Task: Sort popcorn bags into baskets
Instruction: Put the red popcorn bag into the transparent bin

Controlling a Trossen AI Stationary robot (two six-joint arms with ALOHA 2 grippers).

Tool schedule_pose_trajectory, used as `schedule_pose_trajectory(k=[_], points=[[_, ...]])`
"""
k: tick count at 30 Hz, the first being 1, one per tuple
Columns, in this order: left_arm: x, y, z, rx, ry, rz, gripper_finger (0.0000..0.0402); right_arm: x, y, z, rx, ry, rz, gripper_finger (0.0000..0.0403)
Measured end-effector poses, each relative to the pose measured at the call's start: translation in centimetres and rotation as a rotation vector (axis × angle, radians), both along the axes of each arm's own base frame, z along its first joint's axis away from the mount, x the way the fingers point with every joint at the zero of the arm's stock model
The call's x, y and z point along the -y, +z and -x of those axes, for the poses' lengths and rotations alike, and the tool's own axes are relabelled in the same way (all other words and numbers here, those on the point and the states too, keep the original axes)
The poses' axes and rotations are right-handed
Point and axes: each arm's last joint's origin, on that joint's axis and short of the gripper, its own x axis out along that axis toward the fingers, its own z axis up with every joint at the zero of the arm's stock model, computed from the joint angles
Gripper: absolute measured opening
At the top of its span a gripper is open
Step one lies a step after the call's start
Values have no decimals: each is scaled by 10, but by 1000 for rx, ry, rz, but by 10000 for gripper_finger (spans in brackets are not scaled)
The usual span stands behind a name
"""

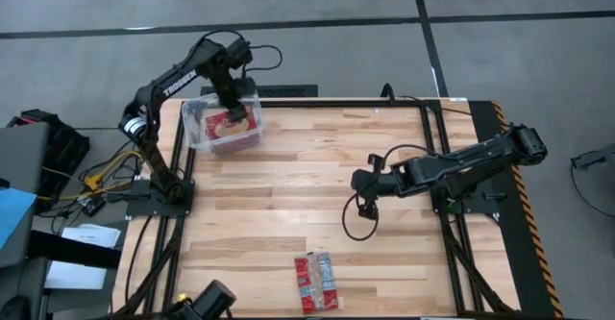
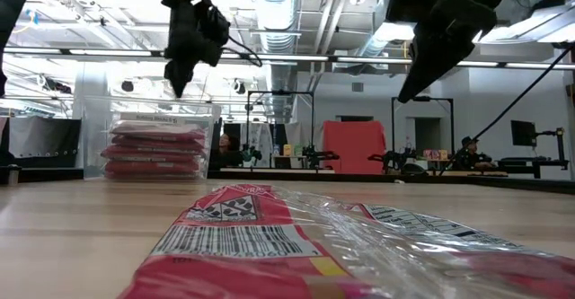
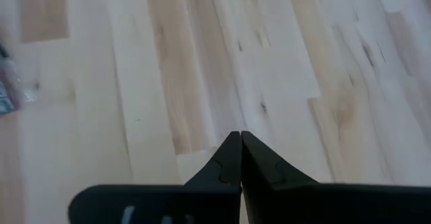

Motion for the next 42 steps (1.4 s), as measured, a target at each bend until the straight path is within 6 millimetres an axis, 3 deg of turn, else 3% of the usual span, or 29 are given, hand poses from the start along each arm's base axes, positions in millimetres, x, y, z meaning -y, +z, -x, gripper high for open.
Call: schedule_pose_trajectory(k=[5, 11, 18, 24, 29, 34, 38, 42], points=[[34, 15, -21, 350, 38, 329, 137, -4, 0, -7, 46, 53, -84, 27], [120, 10, -64, 389, -194, 373, 90, -14, -11, -30, 104, 230, -192, 8], [219, -23, -89, 405, -359, 354, 39, -30, -51, -78, 247, 443, -428, 13], [280, -59, -91, 393, -380, 267, 12, -55, -82, -98, 298, 506, -536, 6], [312, -84, -91, 465, -341, 243, 4, -82, -107, -105, 242, 556, -590, 9], [327, -98, -89, 524, -261, 250, 6, -101, -126, -109, 192, 565, -631, 5], [331, -99, -88, 531, -176, 199, 7, -89, -125, -113, 199, 525, -621, 10], [330, -100, -87, 530, -90, 146, 15, -63, -129, -119, 184, 411, -571, 6]])
